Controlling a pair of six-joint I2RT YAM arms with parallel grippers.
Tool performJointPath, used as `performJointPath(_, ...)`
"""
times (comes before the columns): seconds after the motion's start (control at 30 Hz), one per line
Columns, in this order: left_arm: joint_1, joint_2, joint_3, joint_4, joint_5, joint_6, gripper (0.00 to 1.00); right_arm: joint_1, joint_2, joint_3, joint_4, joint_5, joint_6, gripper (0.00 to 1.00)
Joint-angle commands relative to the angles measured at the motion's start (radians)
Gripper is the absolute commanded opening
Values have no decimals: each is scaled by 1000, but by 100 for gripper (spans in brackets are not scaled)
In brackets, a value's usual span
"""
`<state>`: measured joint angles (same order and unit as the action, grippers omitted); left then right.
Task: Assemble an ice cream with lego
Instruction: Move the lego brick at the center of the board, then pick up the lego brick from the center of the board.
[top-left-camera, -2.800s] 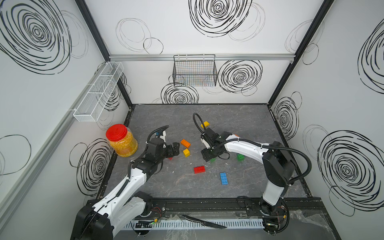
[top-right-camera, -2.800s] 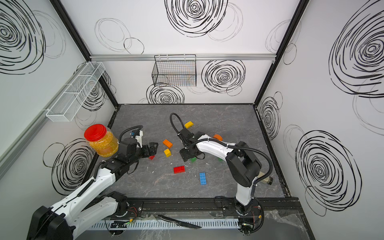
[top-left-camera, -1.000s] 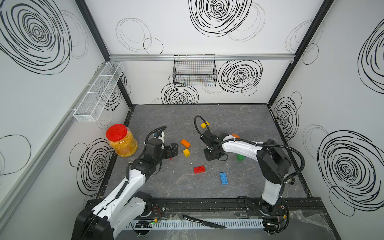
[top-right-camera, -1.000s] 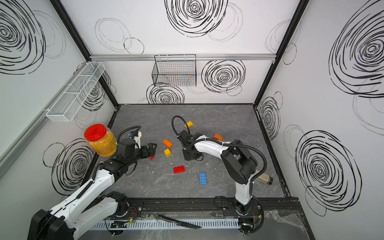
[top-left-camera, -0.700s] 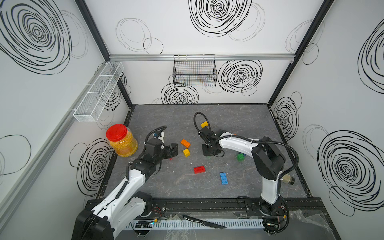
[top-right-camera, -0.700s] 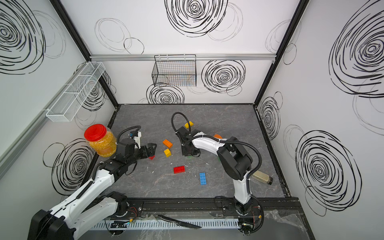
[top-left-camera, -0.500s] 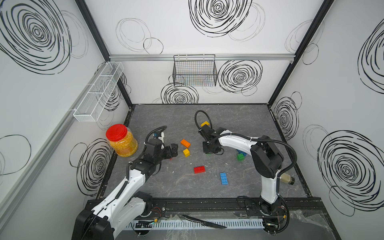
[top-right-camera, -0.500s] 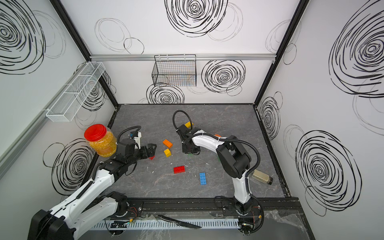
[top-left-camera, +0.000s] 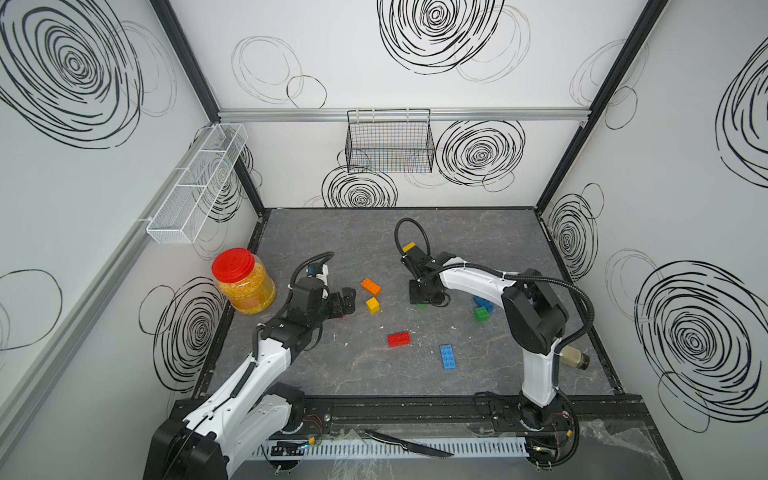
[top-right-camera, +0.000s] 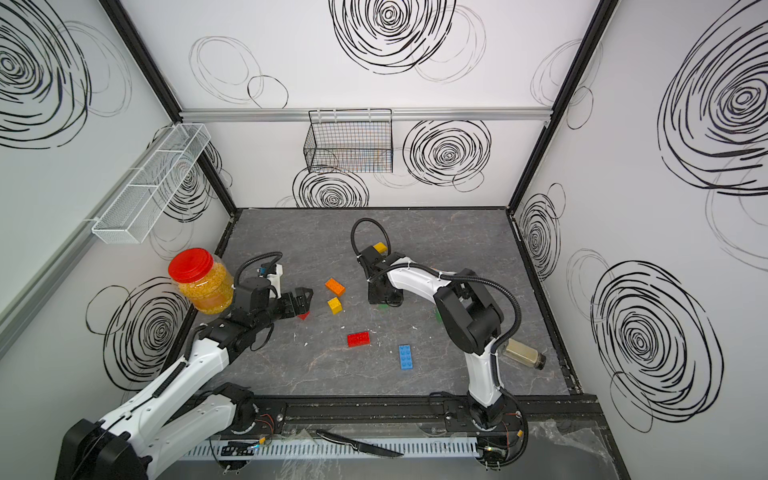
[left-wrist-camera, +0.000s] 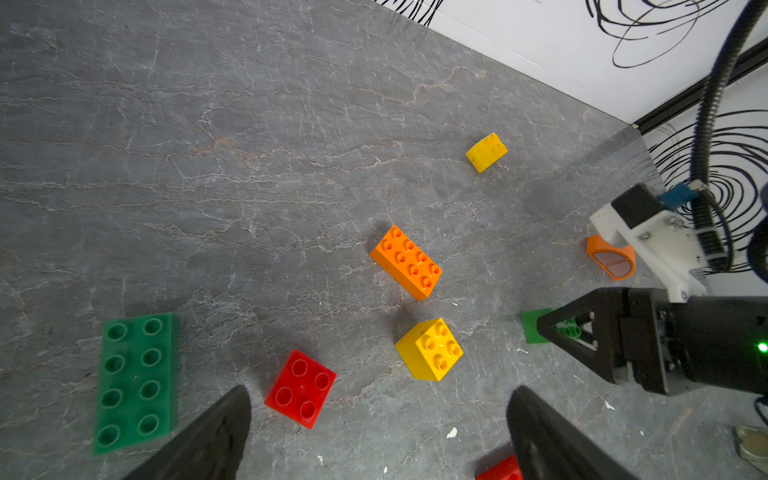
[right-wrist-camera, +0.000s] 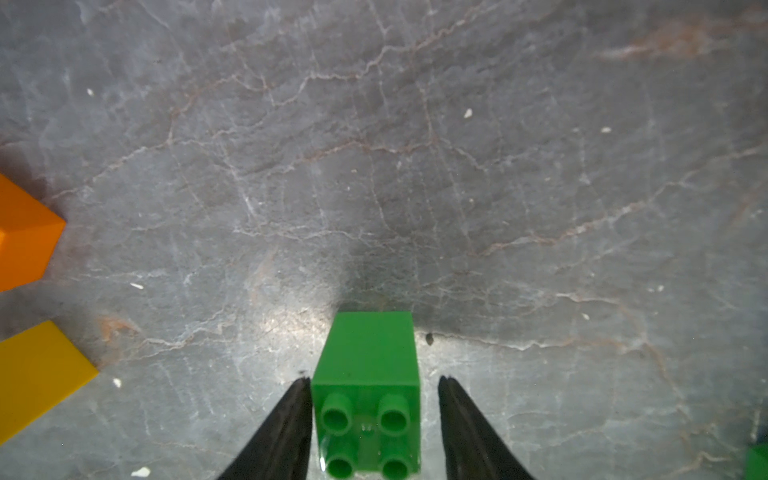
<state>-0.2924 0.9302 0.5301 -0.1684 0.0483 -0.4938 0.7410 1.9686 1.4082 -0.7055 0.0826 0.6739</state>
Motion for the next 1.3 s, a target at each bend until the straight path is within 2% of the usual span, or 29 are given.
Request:
performJointPath(0.0,8,-3,19,5,2,9,99,-8,-21,14,-33,-16,13,59)
performJointPath(0.13,8,-8,26,-3,1,9,99,-6,-73,7,-39,-17,12,64)
performJointPath(0.43,9,11,62,-3,13,15,99,-24,-319,-94,-128,13,-37,74)
performJointPath(0.57,7,20,66,4,22,14,99,-105,-436,-203,-151,4,-61,78)
performJointPath(0.73,6,34,64,14,25,18,99,-259,-552,-377,-97,-46,-131,86)
performJointPath(0.83,4,46,64,19,23,20,99,-338,-570,-440,-65,-73,-174,90)
performJointPath(1.0,2,50,61,23,19,17,99,-404,-562,-503,-22,-93,-223,91)
performJointPath(1.27,-7,52,57,29,15,8,99,-427,-512,-529,25,-106,-274,91)
